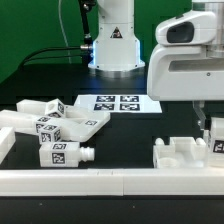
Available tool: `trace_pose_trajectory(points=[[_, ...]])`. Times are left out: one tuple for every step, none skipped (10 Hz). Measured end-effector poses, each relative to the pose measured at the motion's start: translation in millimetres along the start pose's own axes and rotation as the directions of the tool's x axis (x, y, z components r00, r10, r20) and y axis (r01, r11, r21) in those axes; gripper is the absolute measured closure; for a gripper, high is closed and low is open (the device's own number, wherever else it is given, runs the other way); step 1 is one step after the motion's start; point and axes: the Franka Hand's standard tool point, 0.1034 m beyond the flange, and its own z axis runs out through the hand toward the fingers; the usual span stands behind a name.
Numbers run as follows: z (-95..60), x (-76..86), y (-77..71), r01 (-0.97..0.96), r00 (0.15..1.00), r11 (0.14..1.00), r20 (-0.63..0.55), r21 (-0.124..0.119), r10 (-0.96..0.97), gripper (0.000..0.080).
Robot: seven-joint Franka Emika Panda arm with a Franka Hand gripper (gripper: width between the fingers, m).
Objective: Assemble chair
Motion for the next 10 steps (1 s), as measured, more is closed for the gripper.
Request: trace_pose_trajectory(points=[[0.3,0.2,-0.7,-0.237,0.971,0.971,-0.002,0.007,0.237,0.0515],[0.1,1.7,-0.2,-0.416,0.909,0.909,0.006,0.022,0.416,0.0515],[-0.5,3.5,1.0,-0.546,0.838,0.837,0.024,0.033,0.545,0.0515],[-1.5,5.2,2.4,-0.647,0.763,0.762,0.04,0.037,0.646,0.0515],[-1.4,5.3,2.7,-0.667,0.745,0.744,0.046,0.037,0.666,0.0515],[-1.0,5.0,2.4,-0.681,0.732,0.731,0.047,0.036,0.68,0.0487],[-1.0,4.9,2.4,-0.662,0.75,0.749,0.046,0.037,0.66,0.0351],[0.7,0.5,4.8,-0.548,0.836,0.836,0.045,0.016,0.547,0.0351],[1.5,-0.9,5.3,-0.427,0.904,0.904,0.045,0.014,0.426,0.0193],[3.7,-1.8,6.0,-0.167,0.985,0.986,0.036,0.015,0.166,0.0163]])
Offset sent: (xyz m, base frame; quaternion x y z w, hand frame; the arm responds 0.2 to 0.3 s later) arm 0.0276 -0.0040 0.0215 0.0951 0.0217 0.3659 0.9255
